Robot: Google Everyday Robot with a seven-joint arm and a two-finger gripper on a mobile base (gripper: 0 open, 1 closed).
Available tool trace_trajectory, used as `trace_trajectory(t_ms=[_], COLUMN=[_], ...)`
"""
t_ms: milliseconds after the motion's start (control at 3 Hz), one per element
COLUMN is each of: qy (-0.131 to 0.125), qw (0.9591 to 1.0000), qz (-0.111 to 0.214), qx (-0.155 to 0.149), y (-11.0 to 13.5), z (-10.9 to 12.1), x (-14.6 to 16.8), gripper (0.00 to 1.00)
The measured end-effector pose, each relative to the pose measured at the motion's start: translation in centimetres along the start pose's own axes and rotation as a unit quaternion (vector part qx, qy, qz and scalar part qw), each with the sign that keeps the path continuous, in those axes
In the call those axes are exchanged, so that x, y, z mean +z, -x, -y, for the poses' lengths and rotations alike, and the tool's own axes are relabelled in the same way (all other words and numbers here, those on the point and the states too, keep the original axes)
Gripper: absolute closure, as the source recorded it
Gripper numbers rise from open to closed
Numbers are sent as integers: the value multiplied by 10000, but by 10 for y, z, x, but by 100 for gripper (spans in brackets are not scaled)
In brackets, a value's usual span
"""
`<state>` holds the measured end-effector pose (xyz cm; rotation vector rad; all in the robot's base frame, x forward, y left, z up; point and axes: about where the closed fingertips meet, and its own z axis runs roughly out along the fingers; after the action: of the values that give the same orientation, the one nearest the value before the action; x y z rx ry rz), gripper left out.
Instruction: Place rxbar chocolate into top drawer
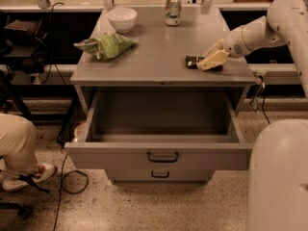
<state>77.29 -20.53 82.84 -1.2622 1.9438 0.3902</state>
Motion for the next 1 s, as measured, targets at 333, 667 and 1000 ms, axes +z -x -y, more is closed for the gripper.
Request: trace_trajectory(t_ms=[333,667,1000], qy=[0,1,1], qw=[10000,10000,10000], qz=[1,2,4], qx=[0,1,2], y=[0,0,0], z=[0,0,0], x=[0,0,0], gripper=[100,85,94])
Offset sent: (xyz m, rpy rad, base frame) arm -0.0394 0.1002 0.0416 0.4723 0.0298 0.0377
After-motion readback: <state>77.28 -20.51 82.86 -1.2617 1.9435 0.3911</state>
